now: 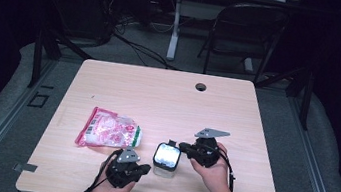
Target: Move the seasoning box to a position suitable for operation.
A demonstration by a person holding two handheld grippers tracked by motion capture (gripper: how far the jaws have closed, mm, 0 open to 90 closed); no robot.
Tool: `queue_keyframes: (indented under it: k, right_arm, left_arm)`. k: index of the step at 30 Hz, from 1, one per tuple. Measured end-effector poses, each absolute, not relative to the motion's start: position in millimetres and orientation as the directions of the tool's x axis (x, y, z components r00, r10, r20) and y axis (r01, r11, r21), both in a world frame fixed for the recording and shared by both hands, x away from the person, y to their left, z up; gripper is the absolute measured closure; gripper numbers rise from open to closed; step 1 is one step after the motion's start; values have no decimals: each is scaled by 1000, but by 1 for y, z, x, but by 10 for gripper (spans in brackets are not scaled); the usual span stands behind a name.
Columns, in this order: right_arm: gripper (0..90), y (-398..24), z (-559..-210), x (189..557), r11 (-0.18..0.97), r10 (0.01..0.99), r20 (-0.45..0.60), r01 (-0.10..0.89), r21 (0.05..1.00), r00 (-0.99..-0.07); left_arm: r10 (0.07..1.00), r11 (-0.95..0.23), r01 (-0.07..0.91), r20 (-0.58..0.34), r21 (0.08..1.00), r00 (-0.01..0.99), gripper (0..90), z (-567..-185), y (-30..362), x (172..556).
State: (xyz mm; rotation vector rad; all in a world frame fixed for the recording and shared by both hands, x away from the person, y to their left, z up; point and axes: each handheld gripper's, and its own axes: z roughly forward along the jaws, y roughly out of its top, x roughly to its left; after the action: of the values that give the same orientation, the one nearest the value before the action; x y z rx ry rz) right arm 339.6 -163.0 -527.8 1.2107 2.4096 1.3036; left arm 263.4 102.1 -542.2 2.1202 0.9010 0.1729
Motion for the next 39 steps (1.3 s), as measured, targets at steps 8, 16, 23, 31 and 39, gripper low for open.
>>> queue_keyframes:
  k: [8, 16, 23, 31, 39]
  right_arm:
    - [872, -162, -530, 339, 299, 707, 246, 595, 746, -663]
    - [884, -160, -529, 332, 320, 704, 231, 590, 741, -672]
    - [874, -155, -528, 315, 356, 675, 217, 569, 741, -705]
    - [873, -144, -530, 294, 383, 650, 221, 565, 730, -727]
    - [811, -142, -532, 283, 433, 636, 182, 541, 721, -750]
  left_arm:
    - [647, -445, 536, -156, 717, 746, 863, -546, 93, 264]
    - [675, -431, 547, -145, 717, 723, 859, -544, 100, 268]
    - [709, -403, 557, -136, 726, 691, 864, -543, 110, 274]
    - [731, -372, 568, -145, 734, 667, 866, -546, 121, 287]
    - [708, -385, 552, -148, 739, 691, 841, -546, 121, 296]
